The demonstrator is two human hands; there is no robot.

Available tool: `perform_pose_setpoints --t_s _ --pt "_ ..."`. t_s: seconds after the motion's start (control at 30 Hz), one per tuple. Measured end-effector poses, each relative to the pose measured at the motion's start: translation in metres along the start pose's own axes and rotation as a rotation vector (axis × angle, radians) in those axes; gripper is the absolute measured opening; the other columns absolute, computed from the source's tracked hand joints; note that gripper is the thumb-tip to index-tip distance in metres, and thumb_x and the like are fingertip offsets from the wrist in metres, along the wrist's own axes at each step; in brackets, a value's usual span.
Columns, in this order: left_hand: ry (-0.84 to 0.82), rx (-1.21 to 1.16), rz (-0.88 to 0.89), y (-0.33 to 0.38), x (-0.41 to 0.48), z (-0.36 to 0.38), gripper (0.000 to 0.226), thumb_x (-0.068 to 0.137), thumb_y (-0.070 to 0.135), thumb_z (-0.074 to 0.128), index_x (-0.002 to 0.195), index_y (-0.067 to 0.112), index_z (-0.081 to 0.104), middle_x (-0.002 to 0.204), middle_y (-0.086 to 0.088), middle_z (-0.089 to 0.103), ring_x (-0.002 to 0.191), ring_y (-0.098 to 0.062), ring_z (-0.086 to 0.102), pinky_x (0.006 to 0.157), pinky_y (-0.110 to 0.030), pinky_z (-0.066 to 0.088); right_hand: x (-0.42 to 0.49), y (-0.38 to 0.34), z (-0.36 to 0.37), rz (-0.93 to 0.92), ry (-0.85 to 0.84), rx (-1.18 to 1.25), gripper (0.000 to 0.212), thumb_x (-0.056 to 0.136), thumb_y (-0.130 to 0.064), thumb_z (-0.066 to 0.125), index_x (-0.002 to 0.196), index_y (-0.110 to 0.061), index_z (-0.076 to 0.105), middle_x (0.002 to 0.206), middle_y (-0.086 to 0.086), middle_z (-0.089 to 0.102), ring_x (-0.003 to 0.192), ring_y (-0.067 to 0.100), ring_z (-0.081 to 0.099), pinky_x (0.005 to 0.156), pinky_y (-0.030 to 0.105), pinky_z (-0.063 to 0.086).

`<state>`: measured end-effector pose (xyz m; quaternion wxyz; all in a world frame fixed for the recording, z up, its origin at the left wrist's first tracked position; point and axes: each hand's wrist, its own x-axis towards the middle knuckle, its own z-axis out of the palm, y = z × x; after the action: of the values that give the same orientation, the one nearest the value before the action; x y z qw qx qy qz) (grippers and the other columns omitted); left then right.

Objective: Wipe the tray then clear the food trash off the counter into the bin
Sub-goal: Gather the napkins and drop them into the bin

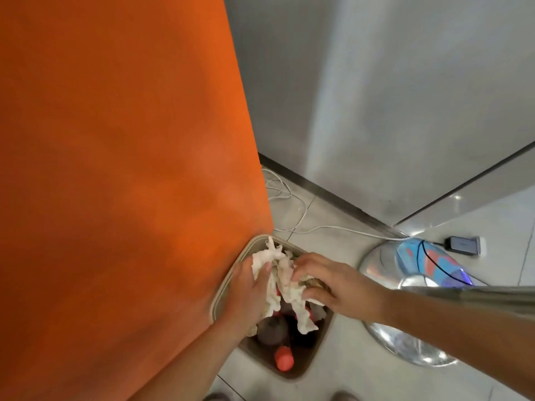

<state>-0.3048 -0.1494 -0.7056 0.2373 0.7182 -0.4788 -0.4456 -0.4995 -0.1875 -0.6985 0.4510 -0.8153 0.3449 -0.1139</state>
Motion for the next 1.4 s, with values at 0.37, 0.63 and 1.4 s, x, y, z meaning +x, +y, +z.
perform_pose_setpoints --t_s 0.37,0.63,1.4 --pt "-0.458 1.403 0.451 -0.055 0.015 0.002 0.071 0.092 0.026 0.048 0.15 0.009 0.01 0.14 -0.017 0.039 0.141 -0.039 0.015 0.116 -0.051 0.007 0.007 0.044 0.018 -0.297 -0.45 -0.947 0.052 0.066 -0.029 0.067 0.118 -0.02 0.066 0.132 0.008 0.058 0.124 0.026 0.053 0.105 0.041 0.043" --pt "-0.396 1.199 0.327 -0.053 0.021 0.018 0.069 0.092 0.0 0.045 0.15 0.016 0.01 0.151 -0.018 0.02 0.144 -0.029 0.004 0.115 -0.034 0.021 0.019 0.023 0.033 0.004 -0.486 -0.914 0.036 0.076 -0.011 0.069 0.111 -0.009 0.063 0.113 0.015 0.054 0.089 0.025 0.06 0.067 0.031 0.053" --pt "-0.376 1.015 0.245 -0.071 0.043 0.022 0.029 0.086 -0.007 0.046 0.109 0.009 0.054 0.136 -0.012 0.029 0.106 -0.024 0.048 0.086 -0.031 0.048 0.038 0.038 0.058 -0.074 -0.808 -1.064 0.031 0.097 -0.009 0.04 0.122 0.002 0.053 0.128 0.021 0.05 0.117 0.037 0.043 0.091 0.041 0.041"
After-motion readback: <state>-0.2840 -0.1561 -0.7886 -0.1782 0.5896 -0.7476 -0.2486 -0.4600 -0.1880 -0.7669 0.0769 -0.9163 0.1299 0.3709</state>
